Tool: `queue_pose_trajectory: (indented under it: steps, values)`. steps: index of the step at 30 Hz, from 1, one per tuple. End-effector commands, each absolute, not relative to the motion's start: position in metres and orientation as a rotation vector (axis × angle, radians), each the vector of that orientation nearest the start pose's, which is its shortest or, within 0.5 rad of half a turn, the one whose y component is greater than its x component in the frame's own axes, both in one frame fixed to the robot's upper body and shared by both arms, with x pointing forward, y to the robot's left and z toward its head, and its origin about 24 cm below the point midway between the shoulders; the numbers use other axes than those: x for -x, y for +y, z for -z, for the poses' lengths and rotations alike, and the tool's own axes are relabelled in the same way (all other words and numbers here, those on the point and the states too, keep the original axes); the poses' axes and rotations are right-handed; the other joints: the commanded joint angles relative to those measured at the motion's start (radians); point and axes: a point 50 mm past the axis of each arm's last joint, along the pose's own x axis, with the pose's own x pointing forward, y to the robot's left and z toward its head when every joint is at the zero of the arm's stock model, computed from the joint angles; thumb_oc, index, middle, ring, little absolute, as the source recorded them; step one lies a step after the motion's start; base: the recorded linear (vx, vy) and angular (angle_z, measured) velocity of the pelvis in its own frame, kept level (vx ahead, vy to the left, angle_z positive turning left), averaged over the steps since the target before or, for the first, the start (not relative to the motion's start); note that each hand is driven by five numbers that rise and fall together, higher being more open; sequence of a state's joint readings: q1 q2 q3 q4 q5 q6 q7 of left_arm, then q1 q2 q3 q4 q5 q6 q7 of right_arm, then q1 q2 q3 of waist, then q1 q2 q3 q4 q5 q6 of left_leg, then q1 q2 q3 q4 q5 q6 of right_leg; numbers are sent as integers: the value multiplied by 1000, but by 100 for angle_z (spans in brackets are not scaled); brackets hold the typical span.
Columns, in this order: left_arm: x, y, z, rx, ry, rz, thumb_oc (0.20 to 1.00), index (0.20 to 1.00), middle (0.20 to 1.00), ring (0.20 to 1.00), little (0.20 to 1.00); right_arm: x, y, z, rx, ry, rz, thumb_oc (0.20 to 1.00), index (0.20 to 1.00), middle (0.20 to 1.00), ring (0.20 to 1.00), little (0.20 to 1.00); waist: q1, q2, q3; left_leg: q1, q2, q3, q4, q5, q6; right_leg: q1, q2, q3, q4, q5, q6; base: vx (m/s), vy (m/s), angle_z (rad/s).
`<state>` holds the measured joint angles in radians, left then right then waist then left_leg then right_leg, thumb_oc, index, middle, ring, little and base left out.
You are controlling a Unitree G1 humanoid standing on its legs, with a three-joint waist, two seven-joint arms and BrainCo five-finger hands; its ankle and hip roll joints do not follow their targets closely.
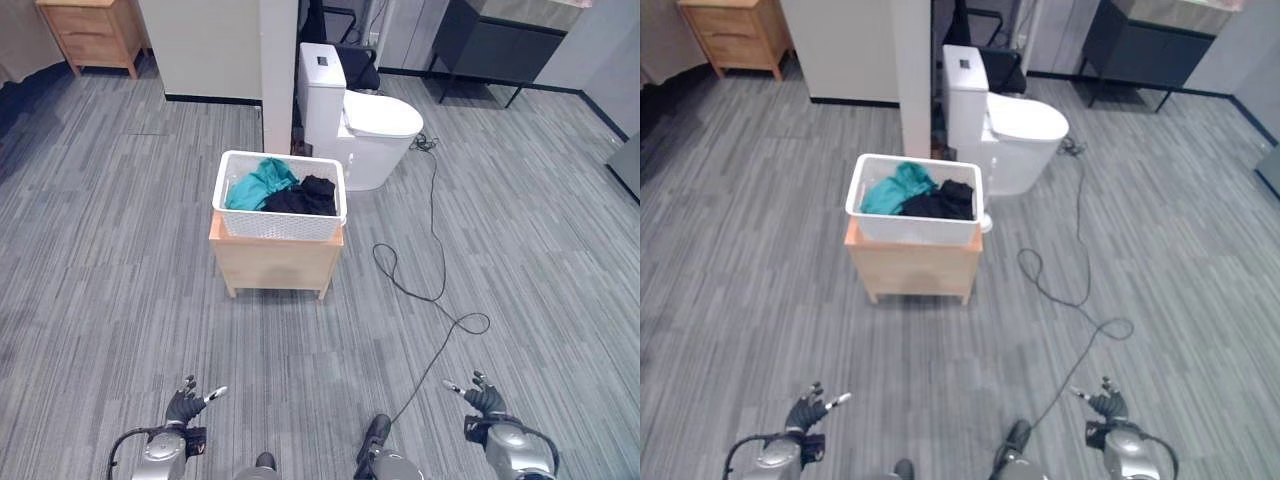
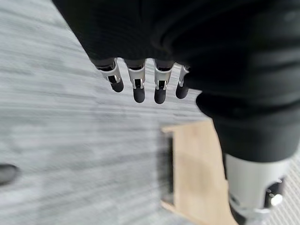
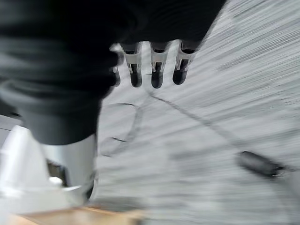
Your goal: Grab the laundry basket,head to the washer,open it,put in the laundry and shut it.
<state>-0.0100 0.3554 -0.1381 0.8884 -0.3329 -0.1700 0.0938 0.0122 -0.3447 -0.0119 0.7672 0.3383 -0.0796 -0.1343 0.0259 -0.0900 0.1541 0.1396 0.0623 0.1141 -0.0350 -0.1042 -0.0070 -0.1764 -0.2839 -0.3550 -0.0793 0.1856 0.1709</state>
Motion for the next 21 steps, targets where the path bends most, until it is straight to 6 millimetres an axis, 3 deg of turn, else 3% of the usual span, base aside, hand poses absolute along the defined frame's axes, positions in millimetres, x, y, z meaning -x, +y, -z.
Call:
queue_pose_trajectory:
  steps: [1, 3, 4, 5, 7, 8, 9, 10, 11, 12, 13, 15, 16, 17, 18, 19, 21]
  values:
    - [-200, 268, 78, -172, 538, -250, 1000, 1000, 1000, 1000, 1000, -197, -299, 55, 47, 462, 481, 1000, 1000, 1000, 1000, 1000, -8, 22, 41, -15, 1, 22, 45, -48, 4, -16, -43, 65, -8, 46, 87, 309, -96, 21]
    - [-204, 269, 73, -153, 503, -271, 1000, 1000, 1000, 1000, 1000, -200, -299, 39, 47, 378, 476, 1000, 1000, 1000, 1000, 1000, -22, 14, 28, 39, -6, 16, 36, -82, -4, -3, -25, 64, -8, 35, 86, 507, -149, 29]
    - [-207, 267, 70, -143, 482, -283, 1000, 1000, 1000, 1000, 1000, -192, -303, 34, 18, 336, 507, 1000, 1000, 1000, 1000, 1000, -46, 1, 6, 103, 0, -19, 28, -120, -15, 20, 2, 104, 14, 36, 80, 675, -219, 17]
    - [-208, 266, 69, -138, 470, -287, 1000, 1000, 1000, 1000, 1000, -190, -304, 31, 7, 315, 511, 1000, 1000, 1000, 1000, 1000, -55, 3, -2, 124, 14, -29, 30, -121, -23, 20, 17, 117, 35, 31, 77, 708, -294, 27]
    - [-207, 266, 66, -122, 441, -317, 1000, 1000, 1000, 1000, 1000, -189, -303, 25, 6, 285, 503, 1000, 1000, 1000, 1000, 1000, -69, 15, -13, 112, 79, -46, 137, -58, -61, 24, 91, 148, 96, -19, 40, 443, -307, 39]
    - [-209, 266, 60, -92, 409, -340, 1000, 1000, 1000, 1000, 1000, -194, -300, 17, 21, 247, 484, 1000, 1000, 1000, 1000, 1000, -59, 14, -10, 64, 105, -41, 256, 1, -80, 43, 110, 130, 94, -39, 18, 302, -385, 13]
    - [-210, 266, 56, -72, 381, -349, 1000, 1000, 1000, 1000, 1000, -201, -297, 11, 64, 229, 448, 1000, 1000, 1000, 1000, 1000, -40, 3, 3, -38, 130, -63, 445, 61, -82, 75, 126, 110, 81, -59, -13, 155, -286, 0]
    - [-210, 266, 56, -72, 381, -350, 1000, 1000, 1000, 1000, 1000, -201, -297, 11, 63, 229, 448, 1000, 1000, 1000, 1000, 1000, -45, 1, 0, -49, 128, -69, 452, 61, -81, 71, 124, 106, 79, -57, -14, 138, -391, -8]
    - [-208, 268, 51, -67, 363, -361, 1000, 1000, 1000, 1000, 1000, -209, -293, 2, 95, 201, 402, 1000, 1000, 1000, 1000, 1000, -13, -16, 31, -192, 146, -115, 714, 120, -54, 122, 170, 112, 61, -95, -71, 57, -221, -13]
    - [-208, 268, 51, -67, 362, -362, 1000, 1000, 1000, 1000, 1000, -209, -293, 2, 95, 201, 402, 1000, 1000, 1000, 1000, 1000, -17, -18, 29, -201, 143, -119, 718, 122, -53, 118, 167, 109, 60, -93, -71, 185, -387, -13]
    - [-208, 272, 43, -66, 319, -389, 1000, 1000, 1000, 1000, 1000, -220, -287, -3, 102, 183, 356, 1000, 1000, 1000, 1000, 1000, 17, -26, 50, -275, 178, -124, 812, 134, -43, 160, 199, 103, 37, -128, -91, 192, -206, -27]
    - [-210, 272, 37, -68, 294, -394, 1000, 1000, 1000, 1000, 1000, -226, -283, -6, 95, 168, 332, 1000, 1000, 1000, 1000, 1000, 31, -33, 56, -294, 199, -110, 768, 137, -42, 179, 197, 96, 29, -144, -93, 226, -118, -4]
    - [-215, 272, 28, -91, 255, -396, 1000, 1000, 1000, 1000, 1000, -234, -274, -9, 89, 160, 287, 1000, 1000, 1000, 1000, 1000, 52, -47, 58, -310, 234, -72, 611, 114, -48, 202, 182, 83, 25, -167, -87, 170, 8, 10]
    - [-215, 272, 28, -92, 255, -396, 1000, 1000, 1000, 1000, 1000, -234, -274, -9, 89, 160, 287, 1000, 1000, 1000, 1000, 1000, 53, -49, 60, -304, 233, -69, 606, 116, -48, 204, 180, 85, 25, -168, -87, 256, 51, 12]
    - [-217, 273, 22, -104, 228, -405, 1000, 1000, 1000, 1000, 1000, -238, -271, -10, 86, 154, 268, 1000, 1000, 1000, 1000, 1000, 59, -51, 57, -300, 246, -53, 498, 111, -60, 213, 171, 77, 22, -181, -79, 243, 167, 18]
    - [-221, 273, 15, -113, 199, -414, 1000, 1000, 1000, 1000, 1000, -247, -263, -12, 100, 151, 224, 1000, 1000, 1000, 1000, 1000, 73, -43, 47, -297, 275, -52, 248, 140, -85, 219, 159, 63, 33, -210, -73, 328, 251, 22]
    - [-225, 276, 9, -166, 182, -445, 1000, 1000, 1000, 1000, 1000, -260, -253, -16, 114, 135, 186, 1000, 1000, 1000, 1000, 1000, 104, -26, 45, -313, 281, -123, 58, 226, -113, 241, 162, 57, 51, -245, -69, 316, 276, 18]
